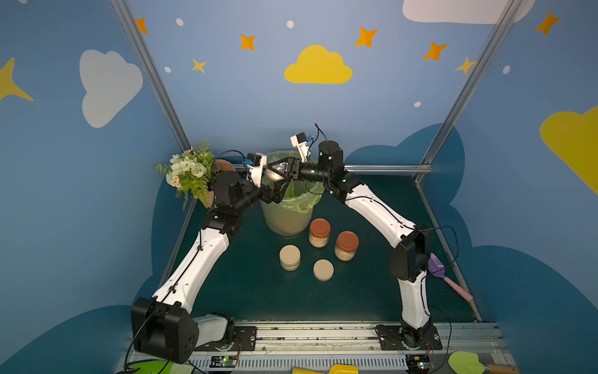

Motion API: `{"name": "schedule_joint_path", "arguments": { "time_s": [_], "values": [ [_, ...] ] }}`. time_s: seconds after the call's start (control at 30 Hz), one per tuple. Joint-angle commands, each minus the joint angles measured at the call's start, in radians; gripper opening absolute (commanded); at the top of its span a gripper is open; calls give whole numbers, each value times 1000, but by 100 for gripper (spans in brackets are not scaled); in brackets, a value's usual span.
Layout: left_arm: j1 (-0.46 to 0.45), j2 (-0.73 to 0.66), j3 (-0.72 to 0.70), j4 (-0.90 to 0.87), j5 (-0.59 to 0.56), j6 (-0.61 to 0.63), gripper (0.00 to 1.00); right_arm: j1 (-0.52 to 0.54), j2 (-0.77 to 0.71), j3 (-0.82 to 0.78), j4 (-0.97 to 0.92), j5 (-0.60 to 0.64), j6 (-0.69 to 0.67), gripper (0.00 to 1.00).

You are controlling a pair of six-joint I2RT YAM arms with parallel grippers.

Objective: Empty expired oatmeal from jars
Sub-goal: Pour the expired oatmeal into the trash bin.

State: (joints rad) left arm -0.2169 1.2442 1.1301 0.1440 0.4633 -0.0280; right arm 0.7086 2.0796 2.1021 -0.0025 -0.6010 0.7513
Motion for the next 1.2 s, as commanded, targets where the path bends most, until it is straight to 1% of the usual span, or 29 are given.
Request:
{"name": "schedule_joint_path", "arguments": {
  "time_s": [0.0,0.13,0.17,0.23,0.33,0.4,0.5,0.6,0.7,0.8,0.97,1.03,1.1,1.17],
  "values": [
    [-2,-92,-33,-34,-66,-164,100,4,-9,27,82,91,39,34],
    [-2,-133,-50,-55,-95,-230,100,8,-14,18,82,117,45,33],
    [-3,-132,-39,-80,-126,-263,100,10,-17,18,62,139,43,32],
    [-2,-126,-17,-113,-140,-340,100,15,-25,13,48,169,33,32],
    [-2,-120,-33,-57,-110,-517,100,20,-35,9,30,224,38,31],
    [-2,-118,-57,-8,-129,-660,100,26,-40,2,26,256,57,31],
    [-5,-115,-110,85,-144,-883,100,34,-60,-42,73,296,100,32],
    [-28,-105,-151,188,-159,-1040,100,44,-75,-61,86,328,104,32],
    [-51,-99,-138,161,-201,-1153,100,47,-80,-74,102,342,116,32],
    [-58,-94,-145,186,-224,-1270,100,49,-87,-104,145,358,130,32],
    [-74,-78,-147,197,-301,-1393,100,56,-100,-156,223,390,158,33],
    [-82,-70,-161,224,-335,-1465,100,61,-110,-179,248,413,172,33],
    [-84,-55,-166,263,-352,-1520,100,63,-119,-196,273,427,188,33],
    [-88,-34,-149,276,-354,-1544,100,65,-124,-196,280,434,194,34]
  ]
}}
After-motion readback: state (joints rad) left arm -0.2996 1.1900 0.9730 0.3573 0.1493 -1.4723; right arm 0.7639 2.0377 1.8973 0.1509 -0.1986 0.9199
